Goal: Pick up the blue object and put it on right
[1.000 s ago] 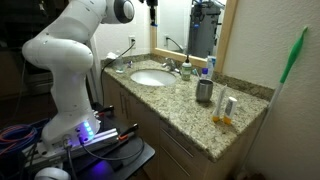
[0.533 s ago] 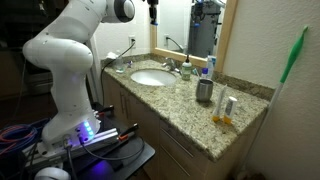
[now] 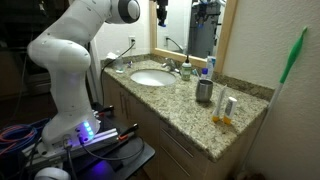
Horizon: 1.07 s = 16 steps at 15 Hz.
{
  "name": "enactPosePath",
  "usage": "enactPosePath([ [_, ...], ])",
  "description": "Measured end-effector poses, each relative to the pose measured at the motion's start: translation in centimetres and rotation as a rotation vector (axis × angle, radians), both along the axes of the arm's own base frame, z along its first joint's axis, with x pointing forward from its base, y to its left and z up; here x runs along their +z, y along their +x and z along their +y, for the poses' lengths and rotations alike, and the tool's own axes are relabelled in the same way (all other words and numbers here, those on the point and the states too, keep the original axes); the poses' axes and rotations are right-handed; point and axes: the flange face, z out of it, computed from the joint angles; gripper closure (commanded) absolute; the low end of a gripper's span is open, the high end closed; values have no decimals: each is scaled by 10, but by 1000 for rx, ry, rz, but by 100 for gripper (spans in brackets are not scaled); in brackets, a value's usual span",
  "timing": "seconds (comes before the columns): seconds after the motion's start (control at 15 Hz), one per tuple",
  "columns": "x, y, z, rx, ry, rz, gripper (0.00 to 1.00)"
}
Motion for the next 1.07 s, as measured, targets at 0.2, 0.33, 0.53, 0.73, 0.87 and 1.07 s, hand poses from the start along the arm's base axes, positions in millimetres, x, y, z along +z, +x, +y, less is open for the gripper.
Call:
enactPosePath([
  [0.2,3,12,-74,-178,24,-3,81],
  [0.33,4,14,-105,-304,24,0,81],
  [0.53,2,14,-127,-479,-13,9,81],
  [0.73,-8,13,-132,-589,-35,59,56],
  [0.87,-17,15,-131,-580,-17,86,56],
  [1.07,-19,15,-132,-579,-14,93,56],
])
